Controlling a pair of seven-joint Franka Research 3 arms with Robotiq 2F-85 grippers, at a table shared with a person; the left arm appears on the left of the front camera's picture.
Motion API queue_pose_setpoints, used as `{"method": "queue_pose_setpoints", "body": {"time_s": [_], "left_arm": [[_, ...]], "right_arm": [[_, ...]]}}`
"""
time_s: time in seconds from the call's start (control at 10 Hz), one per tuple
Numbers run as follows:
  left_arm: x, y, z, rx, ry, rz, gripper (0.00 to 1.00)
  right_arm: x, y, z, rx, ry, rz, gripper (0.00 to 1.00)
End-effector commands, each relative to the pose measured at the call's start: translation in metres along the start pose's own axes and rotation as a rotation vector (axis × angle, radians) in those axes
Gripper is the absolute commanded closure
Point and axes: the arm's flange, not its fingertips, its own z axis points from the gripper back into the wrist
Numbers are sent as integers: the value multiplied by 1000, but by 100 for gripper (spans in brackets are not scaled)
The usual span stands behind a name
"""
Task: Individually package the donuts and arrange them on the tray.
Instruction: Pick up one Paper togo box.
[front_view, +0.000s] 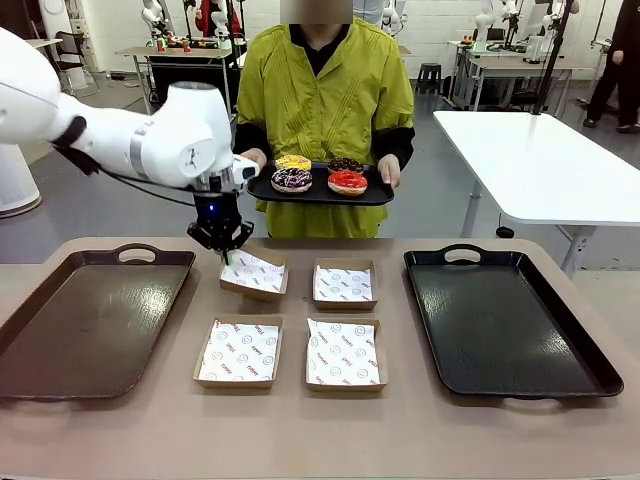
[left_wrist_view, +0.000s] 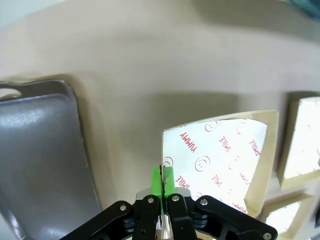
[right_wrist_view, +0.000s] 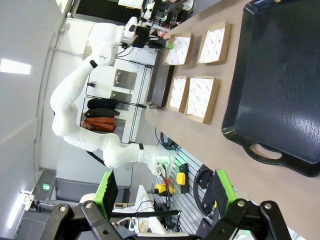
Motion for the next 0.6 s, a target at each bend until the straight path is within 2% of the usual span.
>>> {"method": "queue_pose_setpoints", "body": {"time_s": [0.0,0.3,0.5], "left_arm": [[-6,-3,40,13,-18,17,100],[-10,-9,99,-4,-57,23,100],[-14,-12,119,-4,-78,30,100]], "right_arm": [[0,-1,1,13,-1,14,0],[0,-1,1,13,-1,14,0],[0,-1,1,13,-1,14,0]]}}
